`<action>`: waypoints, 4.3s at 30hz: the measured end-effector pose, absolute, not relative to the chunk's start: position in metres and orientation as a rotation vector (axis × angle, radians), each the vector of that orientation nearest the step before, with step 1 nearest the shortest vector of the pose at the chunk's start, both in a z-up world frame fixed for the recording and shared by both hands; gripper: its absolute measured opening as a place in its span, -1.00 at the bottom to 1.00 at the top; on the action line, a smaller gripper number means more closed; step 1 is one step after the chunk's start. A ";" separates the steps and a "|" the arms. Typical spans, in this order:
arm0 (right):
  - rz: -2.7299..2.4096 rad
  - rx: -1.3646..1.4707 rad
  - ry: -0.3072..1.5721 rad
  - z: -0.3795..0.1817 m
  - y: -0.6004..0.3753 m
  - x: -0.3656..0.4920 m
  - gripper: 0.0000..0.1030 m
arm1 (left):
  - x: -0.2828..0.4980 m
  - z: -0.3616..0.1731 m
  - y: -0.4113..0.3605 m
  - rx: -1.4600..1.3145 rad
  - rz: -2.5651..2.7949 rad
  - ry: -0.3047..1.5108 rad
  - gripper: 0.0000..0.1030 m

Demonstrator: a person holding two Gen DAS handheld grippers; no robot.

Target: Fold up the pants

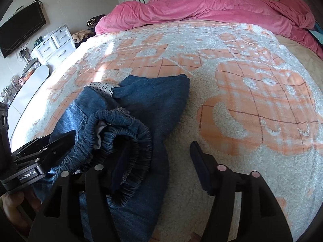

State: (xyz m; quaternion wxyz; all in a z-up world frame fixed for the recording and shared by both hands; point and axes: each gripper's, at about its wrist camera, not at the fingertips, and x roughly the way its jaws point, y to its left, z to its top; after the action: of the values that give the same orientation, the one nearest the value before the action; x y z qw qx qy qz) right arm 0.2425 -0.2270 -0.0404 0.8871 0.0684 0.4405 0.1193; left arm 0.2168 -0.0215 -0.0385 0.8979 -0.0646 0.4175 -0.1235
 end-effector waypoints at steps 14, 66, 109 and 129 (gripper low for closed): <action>0.206 0.123 0.759 0.002 -0.241 0.191 0.87 | 0.179 -0.006 -0.009 -0.151 -0.249 0.797 0.75; 0.246 0.035 0.718 -0.008 -0.229 0.021 0.91 | 0.011 -0.001 -0.008 -0.063 -0.116 0.752 0.82; 0.246 0.027 0.723 -0.008 -0.226 0.018 0.91 | 0.008 0.002 -0.006 -0.052 -0.088 0.757 0.82; 0.247 0.017 0.725 -0.009 -0.223 0.019 0.91 | 0.010 0.002 -0.006 -0.067 -0.095 0.763 0.82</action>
State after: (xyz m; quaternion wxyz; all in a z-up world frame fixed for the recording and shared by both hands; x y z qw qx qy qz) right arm 0.0188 -0.2228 -0.0087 0.9276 0.0084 0.3536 0.1204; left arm 0.0097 -0.0058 0.0019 0.9265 -0.0326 0.3719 -0.0465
